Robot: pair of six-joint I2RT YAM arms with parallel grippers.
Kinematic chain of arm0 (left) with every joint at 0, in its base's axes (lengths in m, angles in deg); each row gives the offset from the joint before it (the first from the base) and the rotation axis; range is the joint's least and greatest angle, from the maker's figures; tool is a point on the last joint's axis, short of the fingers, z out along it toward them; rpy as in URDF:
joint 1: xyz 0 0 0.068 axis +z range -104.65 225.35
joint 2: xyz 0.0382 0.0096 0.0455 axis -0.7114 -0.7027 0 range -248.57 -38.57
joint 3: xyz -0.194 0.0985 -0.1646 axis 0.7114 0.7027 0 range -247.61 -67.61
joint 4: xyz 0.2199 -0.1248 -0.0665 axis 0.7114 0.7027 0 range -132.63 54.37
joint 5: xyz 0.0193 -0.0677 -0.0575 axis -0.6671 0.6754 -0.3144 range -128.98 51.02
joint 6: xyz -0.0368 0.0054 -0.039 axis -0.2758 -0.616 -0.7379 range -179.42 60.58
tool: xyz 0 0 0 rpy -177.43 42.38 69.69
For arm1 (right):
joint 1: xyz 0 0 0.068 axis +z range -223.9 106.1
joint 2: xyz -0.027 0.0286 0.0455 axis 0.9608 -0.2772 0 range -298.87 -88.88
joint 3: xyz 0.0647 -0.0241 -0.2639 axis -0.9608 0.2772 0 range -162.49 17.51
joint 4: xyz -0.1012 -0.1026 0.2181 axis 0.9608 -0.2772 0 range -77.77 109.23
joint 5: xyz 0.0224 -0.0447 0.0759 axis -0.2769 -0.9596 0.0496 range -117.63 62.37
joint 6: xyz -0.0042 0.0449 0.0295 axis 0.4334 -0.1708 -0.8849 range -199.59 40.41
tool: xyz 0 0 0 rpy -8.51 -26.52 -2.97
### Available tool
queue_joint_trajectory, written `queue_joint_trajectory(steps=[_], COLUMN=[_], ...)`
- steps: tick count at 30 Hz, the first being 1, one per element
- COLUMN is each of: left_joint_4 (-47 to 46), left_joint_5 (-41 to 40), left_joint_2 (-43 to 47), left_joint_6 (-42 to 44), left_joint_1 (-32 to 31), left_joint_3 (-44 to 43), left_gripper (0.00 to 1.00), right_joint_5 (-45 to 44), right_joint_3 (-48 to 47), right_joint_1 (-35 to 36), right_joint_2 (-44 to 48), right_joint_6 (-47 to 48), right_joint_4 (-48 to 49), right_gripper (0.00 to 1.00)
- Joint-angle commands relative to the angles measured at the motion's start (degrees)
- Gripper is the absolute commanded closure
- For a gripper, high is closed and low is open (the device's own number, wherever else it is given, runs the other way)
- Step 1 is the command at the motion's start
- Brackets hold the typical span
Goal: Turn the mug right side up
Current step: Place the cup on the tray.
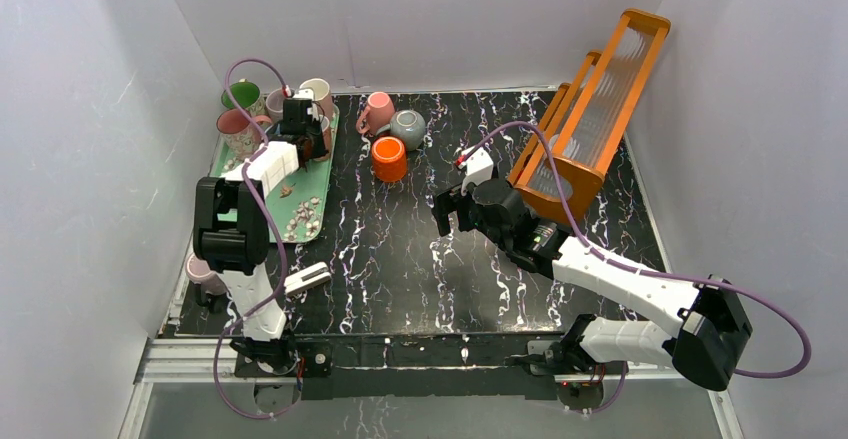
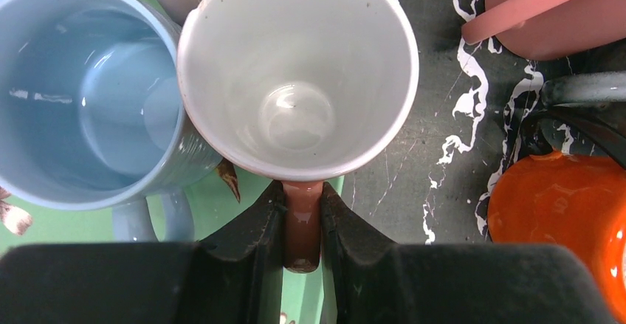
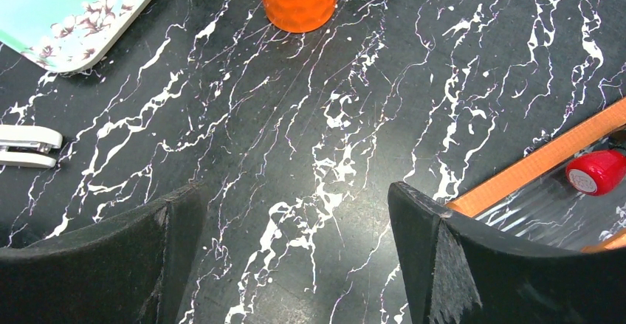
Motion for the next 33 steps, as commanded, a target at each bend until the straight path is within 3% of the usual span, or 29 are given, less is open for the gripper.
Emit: queue_joint_trajectory(steps=[1,11,18,27,33], left_joint_4=[-2.7,0.0,3.1,10.9,14.1], left_joint_5=[-2.3,-3.0,-2.9,-3.5,-2.5], left_joint_2=[-0.4,-0.2,3.3,12.0,21.4], left_joint_6=[1.0,-0.5,-2.2,-4.5,-6.4], left_joint_1=[0.0,0.0,0.0,0.0,0.0], left_joint_3=[-2.8,-2.9,-2.3,-0.7,5.1], left_gripper=[0.88,0.64,0.55,0.41,0.28], right_joint_5=[-0.5,0.1,1.1,2.8,2.8], right_joint_3=[-1.5,-1.4,-1.9,-2.3,-3.2], right_joint_1=[0.2,0.2,0.2,0.3,0.2], right_joint_2=[1.1,2.2,3.2,4.9,4.2], right_joint_6=[0.0,-0.4,-1.5,-2.9,-5.6], right_joint_4=[1.9,1.4,-0.1,-1.9,-3.0], right_gripper=[0.01,0.01,0.01,0.01,0.01])
